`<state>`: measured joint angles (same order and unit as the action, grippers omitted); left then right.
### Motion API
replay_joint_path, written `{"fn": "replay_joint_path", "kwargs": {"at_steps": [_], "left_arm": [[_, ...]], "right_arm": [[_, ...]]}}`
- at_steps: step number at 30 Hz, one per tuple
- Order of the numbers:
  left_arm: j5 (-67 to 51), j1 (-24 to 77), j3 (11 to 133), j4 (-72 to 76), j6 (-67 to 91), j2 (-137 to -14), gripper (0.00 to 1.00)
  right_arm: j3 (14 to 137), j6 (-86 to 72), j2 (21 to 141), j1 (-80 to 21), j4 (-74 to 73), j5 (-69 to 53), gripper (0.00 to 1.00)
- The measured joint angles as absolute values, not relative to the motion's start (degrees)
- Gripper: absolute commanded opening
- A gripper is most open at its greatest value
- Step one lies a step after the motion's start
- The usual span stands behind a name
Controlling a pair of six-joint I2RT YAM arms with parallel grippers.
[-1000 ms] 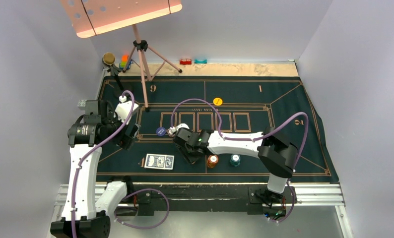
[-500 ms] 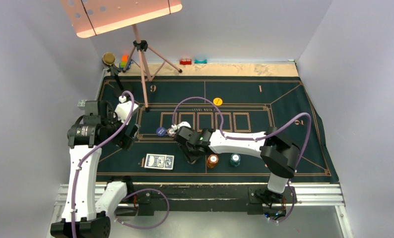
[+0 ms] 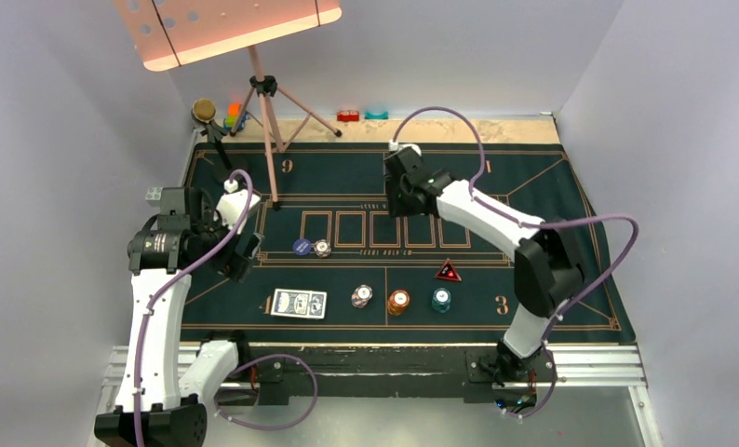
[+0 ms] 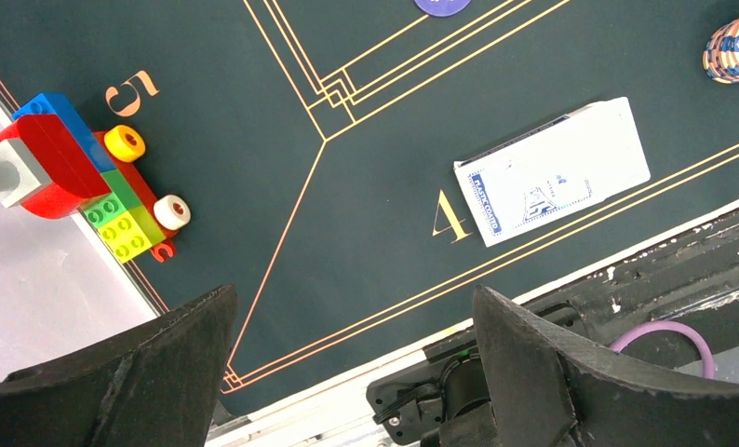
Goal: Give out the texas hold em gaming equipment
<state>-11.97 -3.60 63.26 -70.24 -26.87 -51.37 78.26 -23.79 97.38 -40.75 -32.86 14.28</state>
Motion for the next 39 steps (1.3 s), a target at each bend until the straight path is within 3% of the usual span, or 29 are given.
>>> {"fn": "replay_joint_path", "kwargs": {"at_steps": [7,13,14,18,21,24,30,33,39], "left_arm": [[-11.97,-3.6,63.26,-70.48,-27.42,-51.86,1.0],[-11.97,-3.6,63.26,-70.48,-27.7,-51.92,1.0],[-11.97,-3.6,63.26,-70.48,-27.68,-51.92,1.0],[-11.99,-3.6,63.26,-70.48,-27.68,-51.92,1.0],[-11.99,-3.6,63.26,-70.48,-27.68,-51.92,1.0],[-11.99,-3.6,63.26,-70.48,-27.68,-51.92,1.0],[-11.99,-3.6,63.26,-70.5,-27.68,-51.9,1.0],[-11.99,-3.6,63.26,-70.5,-27.68,-51.83,1.0],[-12.16,-3.6,63.26,-70.54,-27.66,-51.83,1.0]], "right_arm": [[81.32,-23.33,109.08,-27.81,-31.7,15.81,0.0],[86.24,-22.76,116.03,-23.14,-31.66,15.99,0.0],[87.09,-22.61,116.71,-22.87,-31.64,15.99,0.08],[89.43,-22.2,118.93,-22.76,-31.27,15.94,0.56],[89.49,-22.24,119.61,-22.81,-31.51,15.79,0.74],[89.43,-22.28,119.15,-22.87,-31.68,16.08,0.84],[85.41,-22.22,109.67,-25.78,-32.64,18.24,0.91],[83.92,-21.98,102.08,-32.25,-32.38,19.16,0.96],[77.56,-22.41,93.32,-54.3,-29.56,17.72,0.98]]}}
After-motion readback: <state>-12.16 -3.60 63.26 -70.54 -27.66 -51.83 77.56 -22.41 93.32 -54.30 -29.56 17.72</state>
